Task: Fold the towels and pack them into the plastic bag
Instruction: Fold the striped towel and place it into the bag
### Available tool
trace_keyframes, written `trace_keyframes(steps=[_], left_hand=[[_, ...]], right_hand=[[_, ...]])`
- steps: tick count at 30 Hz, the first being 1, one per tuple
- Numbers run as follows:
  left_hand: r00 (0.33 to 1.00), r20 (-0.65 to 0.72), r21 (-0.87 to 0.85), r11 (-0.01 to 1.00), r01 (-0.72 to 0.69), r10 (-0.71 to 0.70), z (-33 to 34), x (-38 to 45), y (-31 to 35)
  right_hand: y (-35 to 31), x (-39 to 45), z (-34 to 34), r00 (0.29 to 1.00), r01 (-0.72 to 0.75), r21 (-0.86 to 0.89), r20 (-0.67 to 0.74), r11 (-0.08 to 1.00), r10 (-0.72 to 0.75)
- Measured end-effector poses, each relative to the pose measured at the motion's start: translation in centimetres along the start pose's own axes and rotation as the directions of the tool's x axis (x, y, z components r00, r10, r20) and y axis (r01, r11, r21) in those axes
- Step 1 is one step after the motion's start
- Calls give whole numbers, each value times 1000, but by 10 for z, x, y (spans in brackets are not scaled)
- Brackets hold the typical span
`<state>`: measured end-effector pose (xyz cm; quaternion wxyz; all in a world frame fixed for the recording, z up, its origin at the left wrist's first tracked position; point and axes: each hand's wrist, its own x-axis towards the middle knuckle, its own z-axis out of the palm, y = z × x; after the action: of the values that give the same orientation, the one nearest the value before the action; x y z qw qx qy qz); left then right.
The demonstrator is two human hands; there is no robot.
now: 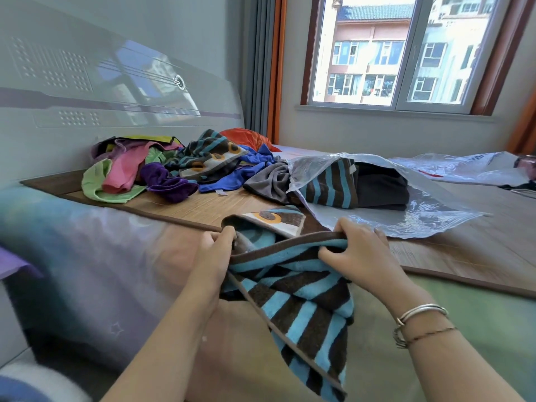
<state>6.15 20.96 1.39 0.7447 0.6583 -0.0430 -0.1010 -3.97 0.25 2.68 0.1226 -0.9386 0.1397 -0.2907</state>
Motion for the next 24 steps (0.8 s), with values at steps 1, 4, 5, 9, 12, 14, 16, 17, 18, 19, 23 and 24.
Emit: trace_keyframes(steps=[1,4,5,9,12,14,16,17,18,19,23,24], left_hand=[[997,-29,81,995,-63,66,0,0,0],[930,-27,377,865,-331,368,3,-4,-1],[887,29,522,750,-406,460,4,-3,-3],[742,338,842,166,-513,580,17,9,-19],[650,440,822,13,-569,620,30,14,-22],[611,462,811,-27,-585,643,37,17,-21],[627,428,820,13,-573,651,41,17,-19],[640,399,830,39,-557,657,44,18,-18],[645,369,838,61,-542,670,45,18,-18],[643,343,841,80,-535,685,47,18,-18],[567,317,803,102,-587,760,56,15,-16],[539,328,778,101,-620,776,59,13,-14]], right_hand=[[2,-1,0,999,20,7,-28,1000,-20],[5,-4,-1,994,45,91,-99,995,-36],[5,-5,-1,993,65,103,-101,993,-54],[0,-10,-1,984,175,184,-20,967,-174],[1,-15,-7,984,93,275,121,957,-130],[10,-16,-10,981,-17,334,189,943,-49],[26,-15,-11,979,-61,275,202,959,5],[37,-14,-10,978,-67,185,205,980,28],[47,-14,-8,977,-69,86,208,994,50],[56,-15,-6,977,-65,13,204,998,61],[73,-19,-2,993,-22,69,120,997,13],[71,-19,-3,997,-41,137,71,990,31]])
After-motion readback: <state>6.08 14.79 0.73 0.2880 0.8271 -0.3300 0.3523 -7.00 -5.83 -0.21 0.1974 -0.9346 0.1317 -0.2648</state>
